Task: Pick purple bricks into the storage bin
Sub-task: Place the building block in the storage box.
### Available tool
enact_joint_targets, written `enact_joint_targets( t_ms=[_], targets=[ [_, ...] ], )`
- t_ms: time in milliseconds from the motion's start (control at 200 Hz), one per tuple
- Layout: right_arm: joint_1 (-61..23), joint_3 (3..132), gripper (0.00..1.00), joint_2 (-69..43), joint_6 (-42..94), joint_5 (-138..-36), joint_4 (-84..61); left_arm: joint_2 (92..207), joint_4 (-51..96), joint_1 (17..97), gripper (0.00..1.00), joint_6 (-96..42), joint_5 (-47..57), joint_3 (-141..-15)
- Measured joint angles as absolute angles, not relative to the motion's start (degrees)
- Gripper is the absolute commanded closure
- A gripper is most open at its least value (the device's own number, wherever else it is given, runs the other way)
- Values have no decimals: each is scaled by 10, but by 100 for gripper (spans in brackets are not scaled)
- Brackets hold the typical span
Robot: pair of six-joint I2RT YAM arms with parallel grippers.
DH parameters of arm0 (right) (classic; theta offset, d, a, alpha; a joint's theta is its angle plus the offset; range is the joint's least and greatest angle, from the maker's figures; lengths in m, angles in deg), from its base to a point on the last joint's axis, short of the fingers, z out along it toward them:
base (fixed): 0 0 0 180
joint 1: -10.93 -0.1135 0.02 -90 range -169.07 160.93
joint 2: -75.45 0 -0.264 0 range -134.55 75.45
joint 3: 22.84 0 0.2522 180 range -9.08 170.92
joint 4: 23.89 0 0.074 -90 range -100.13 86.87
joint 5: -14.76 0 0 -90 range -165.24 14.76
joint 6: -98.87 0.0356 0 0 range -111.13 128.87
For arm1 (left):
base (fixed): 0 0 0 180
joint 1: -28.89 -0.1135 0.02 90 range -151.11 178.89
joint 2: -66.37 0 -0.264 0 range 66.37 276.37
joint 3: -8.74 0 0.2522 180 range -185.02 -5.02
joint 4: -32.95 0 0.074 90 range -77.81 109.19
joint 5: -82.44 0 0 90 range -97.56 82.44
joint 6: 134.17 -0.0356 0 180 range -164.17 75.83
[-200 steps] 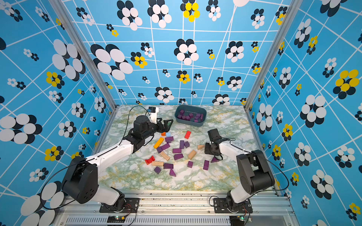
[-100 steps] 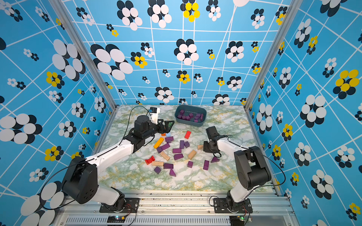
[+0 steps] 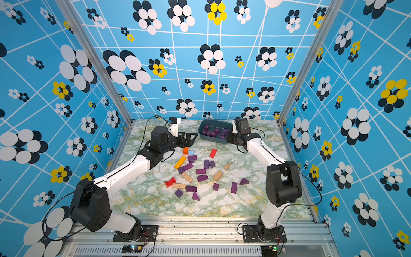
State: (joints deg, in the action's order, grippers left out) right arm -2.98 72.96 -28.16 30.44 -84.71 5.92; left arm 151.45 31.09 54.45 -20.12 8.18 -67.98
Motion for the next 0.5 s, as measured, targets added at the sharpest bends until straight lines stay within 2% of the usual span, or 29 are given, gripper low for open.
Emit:
enact_joint_targets(
  t_ms=[55,95,175,215,315,500],
  targets=[
    [-22,770,87,-321,307,-852,58,1515,307,543,0,-201,83,-689],
    [-18,798,80,-346,308,-854,61,1515,307,543,1,-201,84,-693],
    [-12,848,47,-394,309,-859,64,1519,302,543,0,-201,86,-696],
    [-10,866,36,-411,311,-864,65,1521,298,543,1,-201,87,-696],
    [-8,886,29,-430,307,-879,66,1528,284,543,0,-201,89,-696],
    [-8,879,28,-420,301,-889,68,1530,260,543,1,-213,97,-696]
  ],
)
